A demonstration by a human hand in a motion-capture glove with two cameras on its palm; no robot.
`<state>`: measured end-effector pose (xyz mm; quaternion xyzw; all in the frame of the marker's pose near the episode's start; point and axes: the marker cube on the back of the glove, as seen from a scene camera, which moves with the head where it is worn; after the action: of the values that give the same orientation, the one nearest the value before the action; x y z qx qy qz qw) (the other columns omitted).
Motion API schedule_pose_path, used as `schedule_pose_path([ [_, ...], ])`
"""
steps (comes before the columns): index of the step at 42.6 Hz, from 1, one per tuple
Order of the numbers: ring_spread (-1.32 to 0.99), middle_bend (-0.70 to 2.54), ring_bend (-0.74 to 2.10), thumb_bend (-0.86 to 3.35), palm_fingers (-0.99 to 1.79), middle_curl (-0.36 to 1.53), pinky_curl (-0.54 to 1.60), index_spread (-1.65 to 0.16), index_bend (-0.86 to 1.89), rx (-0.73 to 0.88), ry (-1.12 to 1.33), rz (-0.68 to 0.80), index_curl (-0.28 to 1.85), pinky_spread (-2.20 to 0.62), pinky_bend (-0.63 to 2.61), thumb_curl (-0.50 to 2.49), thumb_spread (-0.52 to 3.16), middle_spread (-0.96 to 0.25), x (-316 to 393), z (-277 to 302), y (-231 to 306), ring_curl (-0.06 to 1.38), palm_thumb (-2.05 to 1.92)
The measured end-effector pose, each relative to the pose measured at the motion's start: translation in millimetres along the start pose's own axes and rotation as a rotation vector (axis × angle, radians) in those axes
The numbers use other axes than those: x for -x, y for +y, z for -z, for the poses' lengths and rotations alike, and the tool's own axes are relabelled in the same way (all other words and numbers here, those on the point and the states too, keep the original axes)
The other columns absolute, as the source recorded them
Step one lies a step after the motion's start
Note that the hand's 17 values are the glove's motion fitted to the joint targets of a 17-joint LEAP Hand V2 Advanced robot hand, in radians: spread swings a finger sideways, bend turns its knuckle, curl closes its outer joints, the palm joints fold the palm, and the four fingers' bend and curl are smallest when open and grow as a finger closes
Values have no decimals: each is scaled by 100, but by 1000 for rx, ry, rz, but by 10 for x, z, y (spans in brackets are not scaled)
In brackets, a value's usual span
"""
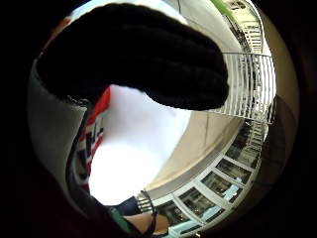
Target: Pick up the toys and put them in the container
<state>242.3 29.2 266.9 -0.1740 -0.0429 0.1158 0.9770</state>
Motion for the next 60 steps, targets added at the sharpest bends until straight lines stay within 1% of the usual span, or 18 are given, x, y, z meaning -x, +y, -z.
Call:
schedule_pose_path([
  [10, -1, 17, 51, 6, -6, 35, 40, -33, 4, 96, 44, -14, 14, 0, 141, 31, 104, -5, -54, -391, 46, 29, 18],
  [17, -10, 22, 83, 25, 20, 37, 39, -32, 3, 47, 84, -18, 9, -22, 148, 37, 116, -6, -51, -399, 71, 36, 51],
  [20, -19, 38, 95, 33, 51, 41, 35, -33, 11, 11, 83, -22, 8, -29, 136, 42, 118, -11, -34, -379, 125, 39, 63],
  [23, -26, 49, 96, 34, 70, 45, 32, -33, 20, -33, 92, -34, 11, -33, 124, 45, 113, -15, -19, -341, 163, 38, 69],
  [24, -28, 53, 96, 34, 75, 46, 31, -33, 23, -49, 98, -39, 12, -34, 120, 46, 111, -16, -12, -333, 173, 38, 70],
  [25, -29, 49, 96, 34, 67, 45, 32, -33, 16, -64, 104, -44, 11, -35, 122, 46, 113, -16, -4, -325, 180, 39, 70],
  [26, -31, 59, 97, 34, 81, 50, 30, -32, 25, -78, 111, -47, 15, -37, 115, 48, 107, -19, 6, -314, 183, 40, 73],
  [29, -35, 77, 100, 35, 105, 53, 26, -32, 23, -124, 138, -48, 14, -41, 100, 52, 95, -24, 25, -284, 178, 40, 79],
  [35, -37, 88, 103, 47, 122, 57, 25, -32, 26, -175, 153, -61, 18, -47, 86, 62, 73, -28, 17, -233, 118, 43, 100],
  [37, -37, 89, 105, 57, 132, 58, 25, -32, 32, -178, 126, -62, 21, -49, 83, 66, 76, -28, 7, -207, 97, 44, 109],
  [40, -37, 92, 107, 63, 133, 58, 25, -31, 38, -176, 69, -64, 24, -51, 80, 70, 75, -29, 13, -143, 100, 44, 112],
  [42, -37, 93, 106, 65, 135, 58, 25, -30, 43, -216, 47, -51, 26, -51, 77, 72, 73, -29, 25, -44, 87, 44, 112],
  [45, -37, 94, 107, 62, 131, 58, 27, -29, 45, -359, 44, -1, 28, -51, 77, 74, 67, -29, 66, 243, -33, 44, 106],
  [47, -37, 88, 110, 45, 121, 56, 28, -29, 44, -407, 37, 29, 29, -50, 80, 70, 60, -30, 120, 496, -38, 45, 85],
  [51, -40, 77, 109, 36, 106, 54, 32, -32, 36, -247, -18, 18, 29, -49, 89, 71, 58, -33, 326, 1089, 314, 44, 73],
  [52, -40, 77, 109, 36, 109, 54, 31, -31, 38, -242, -27, 15, 30, -48, 87, 72, 57, -34, 391, 1242, 359, 44, 73],
  [56, -42, 73, 109, 33, 105, 53, 34, -34, 29, -370, -41, 18, 29, -48, 91, 74, 56, -37, 707, 1777, 406, 45, 70],
  [60, -43, 71, 109, 32, 107, 54, 34, -35, 24, -359, -49, 26, 29, -48, 89, 76, 56, -38, 1131, 2237, 578, 45, 69],
])
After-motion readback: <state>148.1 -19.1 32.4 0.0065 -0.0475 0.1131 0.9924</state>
